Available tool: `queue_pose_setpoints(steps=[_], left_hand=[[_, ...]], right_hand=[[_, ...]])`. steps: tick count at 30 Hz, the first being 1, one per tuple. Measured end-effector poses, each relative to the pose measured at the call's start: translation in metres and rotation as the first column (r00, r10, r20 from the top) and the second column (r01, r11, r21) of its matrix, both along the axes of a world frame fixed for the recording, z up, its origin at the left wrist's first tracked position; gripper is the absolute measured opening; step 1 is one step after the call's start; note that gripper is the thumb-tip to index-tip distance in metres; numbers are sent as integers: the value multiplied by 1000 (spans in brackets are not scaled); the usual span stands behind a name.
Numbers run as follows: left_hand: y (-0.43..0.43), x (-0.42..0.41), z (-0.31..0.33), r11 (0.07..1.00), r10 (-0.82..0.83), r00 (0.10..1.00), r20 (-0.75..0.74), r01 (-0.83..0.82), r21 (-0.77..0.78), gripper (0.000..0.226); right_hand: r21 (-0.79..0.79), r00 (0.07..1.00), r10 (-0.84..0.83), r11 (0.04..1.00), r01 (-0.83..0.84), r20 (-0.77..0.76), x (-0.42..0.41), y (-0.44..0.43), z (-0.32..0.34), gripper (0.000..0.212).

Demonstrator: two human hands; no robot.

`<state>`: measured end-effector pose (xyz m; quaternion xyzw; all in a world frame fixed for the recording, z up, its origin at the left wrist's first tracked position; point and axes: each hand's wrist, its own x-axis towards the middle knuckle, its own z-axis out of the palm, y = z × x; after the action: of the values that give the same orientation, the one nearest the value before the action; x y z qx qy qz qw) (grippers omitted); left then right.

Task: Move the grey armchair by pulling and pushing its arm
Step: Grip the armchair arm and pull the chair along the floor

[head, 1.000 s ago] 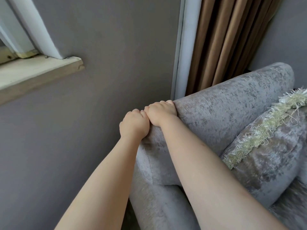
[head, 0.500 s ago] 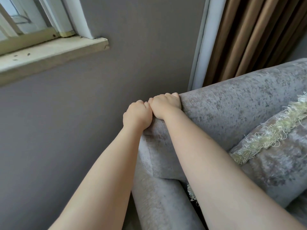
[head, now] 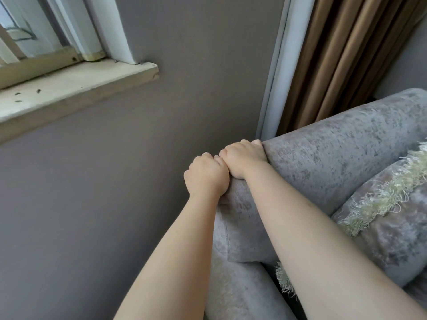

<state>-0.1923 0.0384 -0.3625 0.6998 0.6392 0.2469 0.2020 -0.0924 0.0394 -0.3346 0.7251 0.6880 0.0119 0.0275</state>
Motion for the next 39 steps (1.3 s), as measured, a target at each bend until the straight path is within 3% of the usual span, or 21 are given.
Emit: queue_pose_setpoints(steps=[8, 16, 24, 39], left_hand=[[5, 5, -11, 992, 75, 995, 67, -81, 98, 30], [1, 2, -3, 996, 73, 992, 100, -78, 42, 36], [-12, 2, 9, 998, 46, 997, 66, -43, -45, 28], [-63, -26, 10, 992, 125, 989, 76, -122, -46, 28]], right_hand=[[-5, 999, 43, 999, -43, -2, 6, 13, 2, 35], [26, 998, 40, 999, -39, -41, 5, 5, -1, 35], [51, 996, 85, 995, -83, -22, 6, -9, -1, 32], [65, 986, 163, 985, -161, -22, -24, -58, 4, 29]])
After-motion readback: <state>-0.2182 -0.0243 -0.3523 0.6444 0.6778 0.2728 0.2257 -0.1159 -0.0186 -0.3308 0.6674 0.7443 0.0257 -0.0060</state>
